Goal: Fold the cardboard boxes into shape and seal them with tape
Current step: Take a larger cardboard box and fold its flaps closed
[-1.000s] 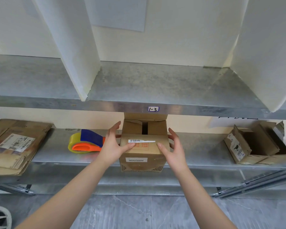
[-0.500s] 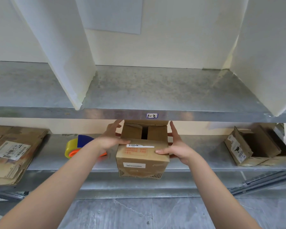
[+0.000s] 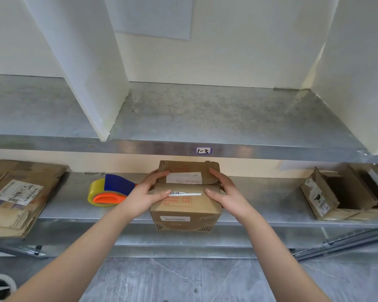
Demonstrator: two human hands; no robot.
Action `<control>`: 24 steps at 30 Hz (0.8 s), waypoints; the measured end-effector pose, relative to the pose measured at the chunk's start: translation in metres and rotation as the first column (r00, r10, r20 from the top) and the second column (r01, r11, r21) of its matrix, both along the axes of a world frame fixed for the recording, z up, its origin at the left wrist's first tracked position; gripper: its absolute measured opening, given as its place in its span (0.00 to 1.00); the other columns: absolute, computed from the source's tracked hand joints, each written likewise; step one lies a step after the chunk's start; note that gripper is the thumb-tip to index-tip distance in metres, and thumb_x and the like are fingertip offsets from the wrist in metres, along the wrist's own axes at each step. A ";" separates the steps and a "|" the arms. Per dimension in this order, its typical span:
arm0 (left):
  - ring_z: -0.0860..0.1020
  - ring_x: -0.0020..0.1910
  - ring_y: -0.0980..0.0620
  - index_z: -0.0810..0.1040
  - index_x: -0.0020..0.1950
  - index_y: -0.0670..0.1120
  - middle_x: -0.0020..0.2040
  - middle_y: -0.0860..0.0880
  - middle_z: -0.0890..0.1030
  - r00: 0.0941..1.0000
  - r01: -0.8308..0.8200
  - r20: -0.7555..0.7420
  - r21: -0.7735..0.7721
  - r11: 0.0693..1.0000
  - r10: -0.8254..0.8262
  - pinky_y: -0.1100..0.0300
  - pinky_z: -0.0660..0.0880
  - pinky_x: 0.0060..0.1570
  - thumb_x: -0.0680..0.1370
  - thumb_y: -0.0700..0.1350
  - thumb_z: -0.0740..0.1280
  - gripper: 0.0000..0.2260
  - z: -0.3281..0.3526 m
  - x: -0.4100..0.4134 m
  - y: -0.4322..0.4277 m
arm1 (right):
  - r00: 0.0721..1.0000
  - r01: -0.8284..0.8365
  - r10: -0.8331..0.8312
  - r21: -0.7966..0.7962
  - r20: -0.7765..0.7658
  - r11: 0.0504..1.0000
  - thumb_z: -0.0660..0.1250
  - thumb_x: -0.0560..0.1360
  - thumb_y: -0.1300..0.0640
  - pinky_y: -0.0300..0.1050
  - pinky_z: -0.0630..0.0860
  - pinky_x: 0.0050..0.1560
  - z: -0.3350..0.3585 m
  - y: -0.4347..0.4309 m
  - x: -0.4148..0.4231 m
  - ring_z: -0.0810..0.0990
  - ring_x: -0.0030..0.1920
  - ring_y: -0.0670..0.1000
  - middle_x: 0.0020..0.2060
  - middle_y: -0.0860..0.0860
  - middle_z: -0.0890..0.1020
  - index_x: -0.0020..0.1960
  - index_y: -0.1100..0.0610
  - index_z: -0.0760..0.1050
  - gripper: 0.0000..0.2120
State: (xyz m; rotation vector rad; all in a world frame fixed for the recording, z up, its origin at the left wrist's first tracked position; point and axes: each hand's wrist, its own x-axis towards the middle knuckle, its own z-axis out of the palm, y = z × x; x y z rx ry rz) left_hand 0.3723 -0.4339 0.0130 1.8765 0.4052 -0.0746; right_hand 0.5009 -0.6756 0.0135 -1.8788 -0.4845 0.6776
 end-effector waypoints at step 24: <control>0.73 0.65 0.58 0.63 0.66 0.71 0.70 0.55 0.71 0.996 0.052 0.069 -0.063 0.997 -0.048 0.53 0.71 0.66 0.73 0.49 0.74 0.30 -0.011 -0.005 -0.036 | 0.987 0.132 -0.132 0.003 0.094 0.991 0.70 0.76 0.59 0.48 0.62 0.74 -0.012 -0.035 -0.030 0.66 0.71 0.44 0.72 0.44 0.68 0.73 0.41 0.64 0.30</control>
